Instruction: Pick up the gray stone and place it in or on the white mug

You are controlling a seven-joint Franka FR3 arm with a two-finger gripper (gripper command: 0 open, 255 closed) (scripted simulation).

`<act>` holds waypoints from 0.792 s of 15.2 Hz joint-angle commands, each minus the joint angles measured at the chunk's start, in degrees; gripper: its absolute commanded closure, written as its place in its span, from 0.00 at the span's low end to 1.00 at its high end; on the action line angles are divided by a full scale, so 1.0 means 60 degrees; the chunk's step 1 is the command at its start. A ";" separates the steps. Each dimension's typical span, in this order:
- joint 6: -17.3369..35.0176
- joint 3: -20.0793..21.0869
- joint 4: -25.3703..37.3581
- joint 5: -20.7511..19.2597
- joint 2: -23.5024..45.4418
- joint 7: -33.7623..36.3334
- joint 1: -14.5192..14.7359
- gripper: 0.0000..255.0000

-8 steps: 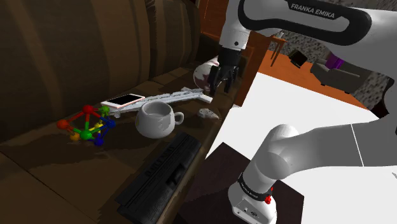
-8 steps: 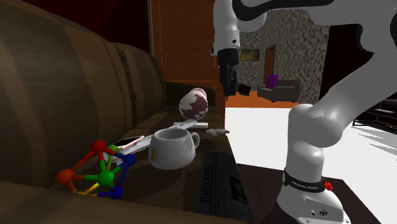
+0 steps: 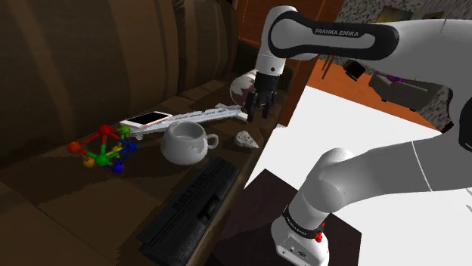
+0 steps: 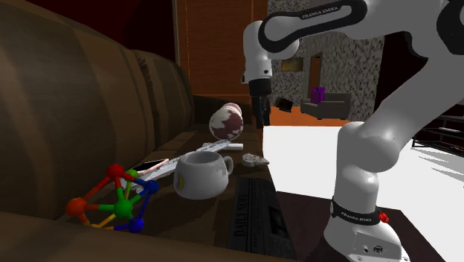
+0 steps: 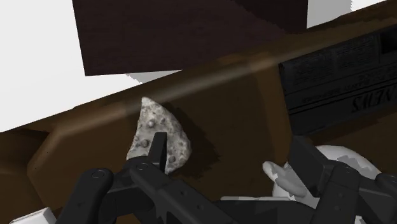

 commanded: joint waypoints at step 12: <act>0.2780 -0.1157 -0.1023 -0.0726 0.2135 -0.1471 -0.0353 0.00</act>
